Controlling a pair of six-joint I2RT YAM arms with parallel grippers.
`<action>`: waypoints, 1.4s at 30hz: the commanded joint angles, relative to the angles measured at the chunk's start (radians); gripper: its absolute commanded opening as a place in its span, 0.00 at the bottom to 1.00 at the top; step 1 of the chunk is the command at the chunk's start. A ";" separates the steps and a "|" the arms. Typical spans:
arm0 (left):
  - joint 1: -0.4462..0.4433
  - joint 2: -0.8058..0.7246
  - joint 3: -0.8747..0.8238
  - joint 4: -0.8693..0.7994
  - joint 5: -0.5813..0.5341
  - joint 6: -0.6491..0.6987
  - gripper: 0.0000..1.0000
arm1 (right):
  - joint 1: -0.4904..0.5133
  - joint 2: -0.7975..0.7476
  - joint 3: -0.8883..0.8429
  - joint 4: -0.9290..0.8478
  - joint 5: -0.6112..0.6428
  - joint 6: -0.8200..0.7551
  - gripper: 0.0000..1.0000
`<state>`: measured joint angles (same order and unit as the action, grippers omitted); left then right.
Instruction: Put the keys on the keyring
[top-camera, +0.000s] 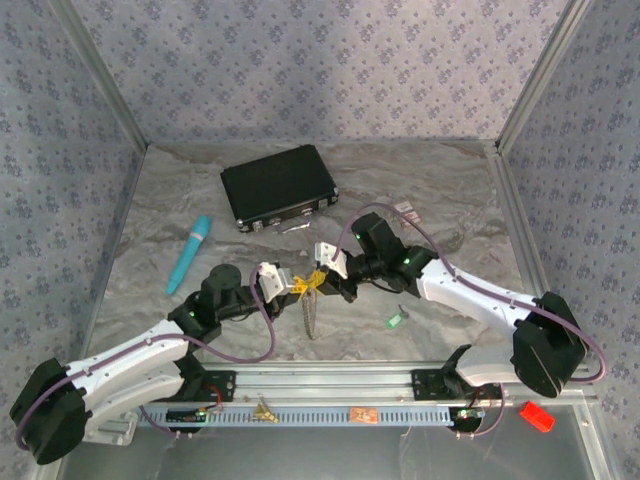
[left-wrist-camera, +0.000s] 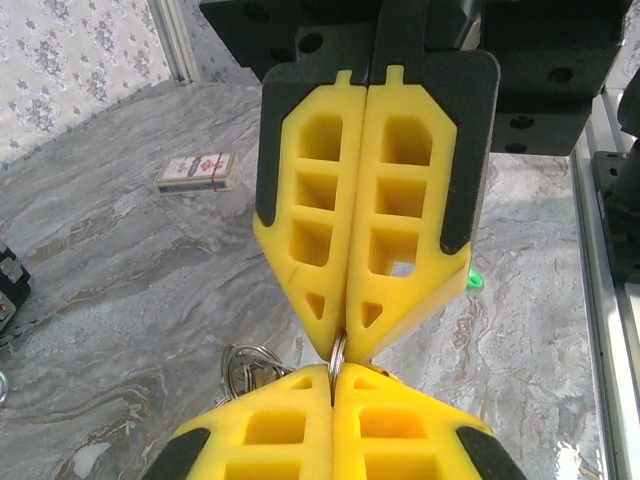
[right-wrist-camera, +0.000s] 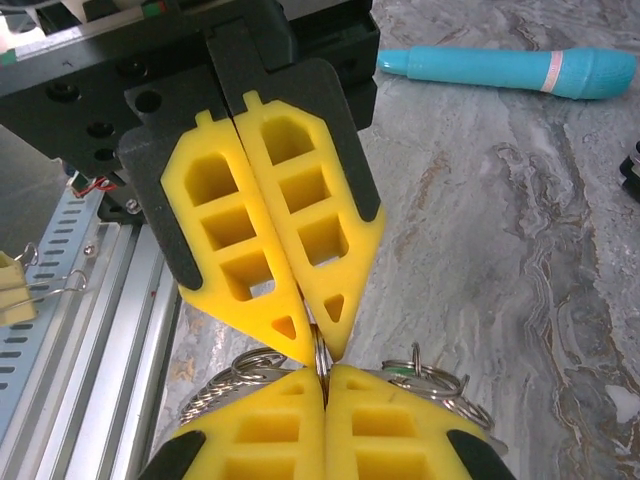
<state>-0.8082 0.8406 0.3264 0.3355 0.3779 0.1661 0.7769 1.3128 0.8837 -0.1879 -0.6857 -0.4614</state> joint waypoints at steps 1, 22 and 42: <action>-0.006 0.005 0.055 -0.080 0.006 0.017 0.18 | 0.012 0.009 0.081 -0.112 0.019 -0.059 0.00; -0.007 -0.021 0.102 -0.173 0.038 0.056 0.17 | 0.107 0.112 0.300 -0.452 0.159 -0.273 0.00; -0.007 -0.030 0.062 -0.105 0.050 0.064 0.00 | 0.027 0.009 0.149 -0.273 0.082 -0.113 0.30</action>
<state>-0.8120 0.8375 0.3943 0.1661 0.4149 0.2207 0.8024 1.3392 1.0492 -0.4969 -0.5694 -0.6189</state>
